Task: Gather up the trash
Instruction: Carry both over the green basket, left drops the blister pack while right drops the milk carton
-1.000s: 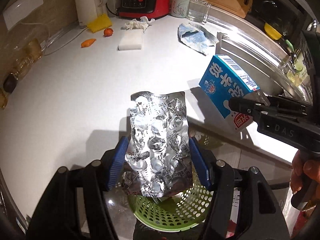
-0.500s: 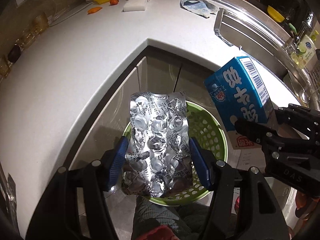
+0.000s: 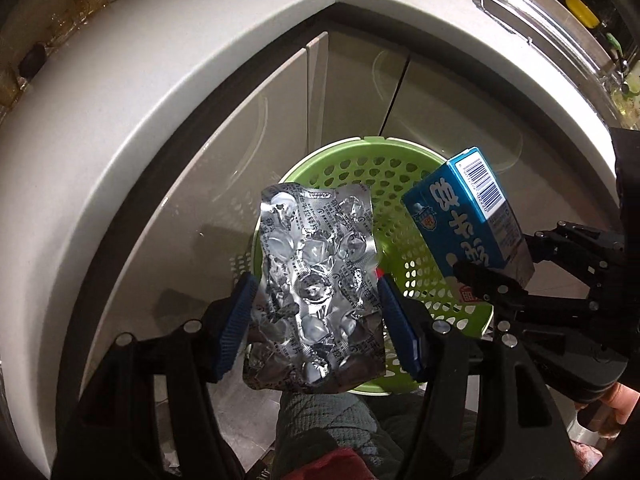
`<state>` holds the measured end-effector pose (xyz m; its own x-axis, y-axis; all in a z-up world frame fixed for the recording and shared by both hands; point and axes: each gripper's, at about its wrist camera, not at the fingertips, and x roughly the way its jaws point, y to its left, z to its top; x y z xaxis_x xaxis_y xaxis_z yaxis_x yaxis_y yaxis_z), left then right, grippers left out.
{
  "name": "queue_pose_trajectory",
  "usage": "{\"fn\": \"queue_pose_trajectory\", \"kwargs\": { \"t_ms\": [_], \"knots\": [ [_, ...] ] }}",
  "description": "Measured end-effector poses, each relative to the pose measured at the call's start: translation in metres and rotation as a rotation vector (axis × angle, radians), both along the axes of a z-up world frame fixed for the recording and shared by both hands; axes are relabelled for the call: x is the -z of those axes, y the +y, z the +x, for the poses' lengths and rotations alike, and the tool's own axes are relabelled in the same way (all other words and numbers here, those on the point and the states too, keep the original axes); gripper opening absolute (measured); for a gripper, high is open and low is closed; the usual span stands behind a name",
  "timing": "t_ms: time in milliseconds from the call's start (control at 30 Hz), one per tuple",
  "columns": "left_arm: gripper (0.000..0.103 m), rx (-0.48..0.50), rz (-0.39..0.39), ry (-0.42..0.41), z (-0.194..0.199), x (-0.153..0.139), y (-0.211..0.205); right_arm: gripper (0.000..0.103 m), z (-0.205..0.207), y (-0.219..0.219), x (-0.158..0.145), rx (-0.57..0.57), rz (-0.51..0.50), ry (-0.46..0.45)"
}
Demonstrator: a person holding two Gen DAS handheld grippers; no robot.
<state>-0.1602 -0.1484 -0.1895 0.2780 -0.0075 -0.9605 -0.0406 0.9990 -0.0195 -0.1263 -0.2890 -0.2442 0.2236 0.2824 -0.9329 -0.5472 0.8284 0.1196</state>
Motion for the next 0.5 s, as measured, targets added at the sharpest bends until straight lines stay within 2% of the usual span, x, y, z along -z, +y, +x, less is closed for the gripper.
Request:
{"fn": "queue_pose_trajectory", "kwargs": {
  "t_ms": [67, 200, 300, 500],
  "knots": [
    [0.061, 0.001, 0.005, 0.009, 0.001, 0.004, -0.001, 0.045, 0.001, 0.001, 0.007, -0.005, 0.002, 0.013],
    [0.061, 0.014, 0.006, 0.016, 0.003, 0.008, -0.005, 0.06, -0.005, 0.003, 0.006, -0.023, -0.013, -0.001],
    [0.061, 0.024, 0.003, 0.019, 0.004, 0.009, -0.008, 0.067, -0.006, -0.001, -0.002, -0.018, -0.011, -0.02],
    [0.063, 0.068, -0.002, 0.041, 0.006, 0.013, -0.016, 0.072, -0.006, -0.015, -0.018, 0.01, -0.007, -0.042]
  ]
}}
